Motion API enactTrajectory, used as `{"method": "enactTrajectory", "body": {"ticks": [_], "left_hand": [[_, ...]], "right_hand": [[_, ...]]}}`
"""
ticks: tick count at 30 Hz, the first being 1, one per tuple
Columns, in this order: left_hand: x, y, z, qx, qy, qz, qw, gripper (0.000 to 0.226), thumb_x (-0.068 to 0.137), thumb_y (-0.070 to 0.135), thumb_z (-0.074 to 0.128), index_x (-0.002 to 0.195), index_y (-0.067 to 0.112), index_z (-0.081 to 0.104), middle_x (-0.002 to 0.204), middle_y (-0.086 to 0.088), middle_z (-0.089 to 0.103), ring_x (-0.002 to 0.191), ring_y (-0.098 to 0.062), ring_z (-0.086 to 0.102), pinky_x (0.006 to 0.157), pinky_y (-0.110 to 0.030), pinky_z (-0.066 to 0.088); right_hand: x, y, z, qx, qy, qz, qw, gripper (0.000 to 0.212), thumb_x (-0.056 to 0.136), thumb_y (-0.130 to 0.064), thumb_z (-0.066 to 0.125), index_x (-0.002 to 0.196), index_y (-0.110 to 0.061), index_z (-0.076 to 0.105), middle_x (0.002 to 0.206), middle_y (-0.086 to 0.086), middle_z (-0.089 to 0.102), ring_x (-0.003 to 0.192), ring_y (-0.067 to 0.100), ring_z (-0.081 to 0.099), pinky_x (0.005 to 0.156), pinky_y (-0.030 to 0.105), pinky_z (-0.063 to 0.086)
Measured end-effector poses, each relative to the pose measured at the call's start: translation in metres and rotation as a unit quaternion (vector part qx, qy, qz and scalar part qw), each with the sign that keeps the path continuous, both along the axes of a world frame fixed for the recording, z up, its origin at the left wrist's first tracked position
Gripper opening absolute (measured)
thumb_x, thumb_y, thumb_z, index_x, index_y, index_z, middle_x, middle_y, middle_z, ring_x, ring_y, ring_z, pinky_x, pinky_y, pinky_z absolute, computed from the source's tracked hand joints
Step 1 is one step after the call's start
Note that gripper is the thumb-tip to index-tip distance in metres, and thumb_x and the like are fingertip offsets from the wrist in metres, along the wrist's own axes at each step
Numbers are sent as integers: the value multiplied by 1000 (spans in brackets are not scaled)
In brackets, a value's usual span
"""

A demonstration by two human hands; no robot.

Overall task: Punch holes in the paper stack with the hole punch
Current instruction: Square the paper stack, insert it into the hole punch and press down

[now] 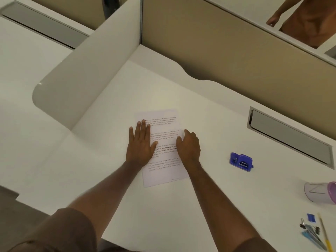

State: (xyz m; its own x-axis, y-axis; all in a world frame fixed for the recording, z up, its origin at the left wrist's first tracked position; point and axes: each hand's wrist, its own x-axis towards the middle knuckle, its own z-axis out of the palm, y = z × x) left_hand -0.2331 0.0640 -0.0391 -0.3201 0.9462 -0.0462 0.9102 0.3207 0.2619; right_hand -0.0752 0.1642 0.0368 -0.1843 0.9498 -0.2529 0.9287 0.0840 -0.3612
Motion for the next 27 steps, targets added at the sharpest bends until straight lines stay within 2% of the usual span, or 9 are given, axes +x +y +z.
{"method": "enactTrajectory", "body": {"ticks": [8,12,14,16,19,21,23,25,27], "left_hand": [[0,1,-15,32,24,3,999,76,104,53,24,160,2,18,170,-20,8,158,-35,7,126,-60,10],[1,0,-15,35,23,2,999,75,104,52,26,159,1,20,170,-20,10,158,-35,8,126,-60,10],[1,0,-15,40,21,3,999,75,104,52,26,159,1,21,170,-20,10,158,-35,8,126,-60,10],[1,0,-14,42,17,4,999,75,104,52,27,160,2,20,170,-19,10,158,-34,7,126,-60,10],[1,0,-13,33,15,5,999,75,104,52,27,160,3,19,170,-18,9,159,-33,5,127,-59,8],[1,0,-13,33,14,5,999,75,104,53,26,160,3,20,170,-18,9,159,-33,6,127,-58,8],[1,1,-13,36,16,6,999,75,104,52,26,160,3,20,170,-19,10,159,-33,6,127,-58,9],[1,0,-13,37,18,7,999,75,104,52,27,160,3,20,170,-19,10,159,-33,7,126,-58,10],[2,-1,-12,43,19,7,999,75,104,52,29,160,2,20,170,-19,11,159,-34,7,126,-58,10]], "right_hand": [[-12,19,-5,-14,22,-95,995,37,97,-41,51,118,-13,63,115,7,71,107,30,66,92,39,52],[-13,32,-9,-81,80,-126,986,40,95,-48,46,98,-15,68,97,4,75,95,29,69,81,35,51],[-15,38,-10,-132,123,-120,976,43,95,-50,45,87,-16,70,85,4,76,86,29,71,83,37,53],[-17,44,-11,-160,138,-114,971,47,95,-52,44,80,-18,72,84,5,76,84,29,71,87,38,54],[-18,52,-13,-157,114,-98,976,56,97,-58,39,80,-12,68,87,4,68,85,27,62,83,36,48],[-17,56,-15,-151,112,-93,978,57,97,-59,39,68,-14,58,85,5,62,84,26,57,79,34,43],[-14,60,-17,-147,124,-79,978,58,98,-59,40,65,-15,57,81,4,64,80,27,59,75,34,44],[-10,62,-18,-138,148,-64,977,59,97,-58,44,65,-10,57,70,0,60,70,23,56,66,33,41],[-4,62,-18,-117,188,-40,974,54,96,-53,53,61,-13,44,60,-3,43,58,17,40,57,32,30]]}}
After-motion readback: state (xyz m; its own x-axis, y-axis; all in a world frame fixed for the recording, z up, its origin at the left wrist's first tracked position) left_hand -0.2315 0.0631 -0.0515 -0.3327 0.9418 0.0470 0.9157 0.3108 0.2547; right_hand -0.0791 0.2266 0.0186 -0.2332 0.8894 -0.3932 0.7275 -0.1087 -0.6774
